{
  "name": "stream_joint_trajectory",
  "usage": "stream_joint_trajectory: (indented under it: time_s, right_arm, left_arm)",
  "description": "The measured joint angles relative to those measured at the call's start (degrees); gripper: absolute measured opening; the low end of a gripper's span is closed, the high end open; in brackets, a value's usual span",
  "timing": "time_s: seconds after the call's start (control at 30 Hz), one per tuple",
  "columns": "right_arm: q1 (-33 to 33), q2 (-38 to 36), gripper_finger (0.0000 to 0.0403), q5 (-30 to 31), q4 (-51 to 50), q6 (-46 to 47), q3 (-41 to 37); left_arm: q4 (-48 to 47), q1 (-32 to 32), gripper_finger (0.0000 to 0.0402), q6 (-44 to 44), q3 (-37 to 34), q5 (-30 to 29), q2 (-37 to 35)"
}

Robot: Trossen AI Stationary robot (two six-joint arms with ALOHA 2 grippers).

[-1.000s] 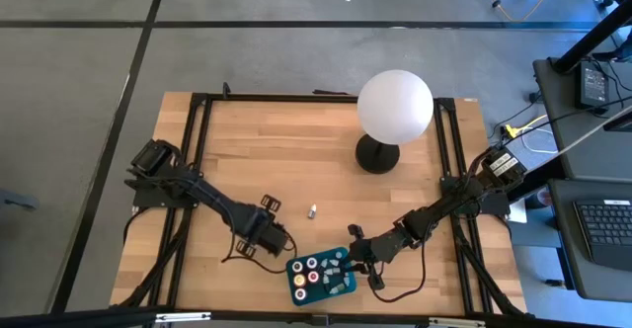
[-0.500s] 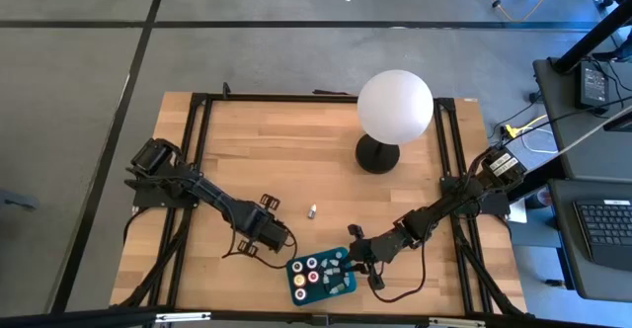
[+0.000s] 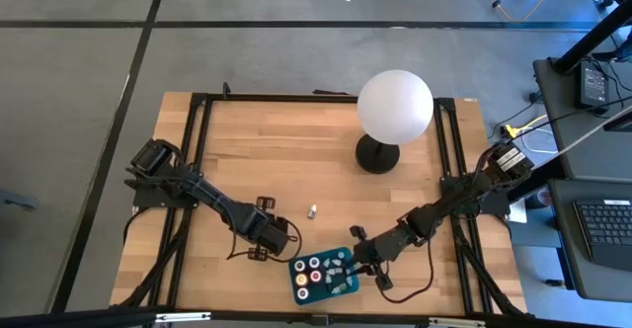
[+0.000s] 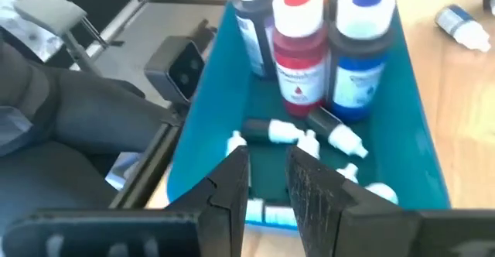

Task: Pick & Place food coloring
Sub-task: Put the small red food coloring bottle into the blue bin

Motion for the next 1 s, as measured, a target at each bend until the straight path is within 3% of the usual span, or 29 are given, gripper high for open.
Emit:
stream_joint_trajectory:
  time_s: [0.13,0.37,0.63,0.8,1.0]
  right_arm:
    - [-0.1,-0.3,0.0093,0.2,-0.5,0.1,0.0]
    - [-0.1,-0.3,0.0093,0.2,-0.8,-0.7,0.0]
    - [-1.6,-0.4,0.0093,0.8,2.1,-8.3,0.1]
    - [-2.6,-2.2,0.0093,4.0,2.2,-12.4,0.1]
    - [-2.4,-5.5,0.0093,5.3,2.7,-17.1,0.2]
  left_arm:
    - [-1.4,-0.5,0.0070,-1.6,-0.1,-0.5,-2.0]
    - [-1.3,-2.0,0.0085,-6.6,-0.1,-8.0,-10.7]
    - [21.1,-2.6,0.0084,-1.7,0.0,-15.5,-16.2]
    - [31.2,-1.8,0.0088,4.0,0.0,-13.0,-15.7]
    - [36.0,-1.1,0.0090,2.7,0.0,-10.8,-15.6]
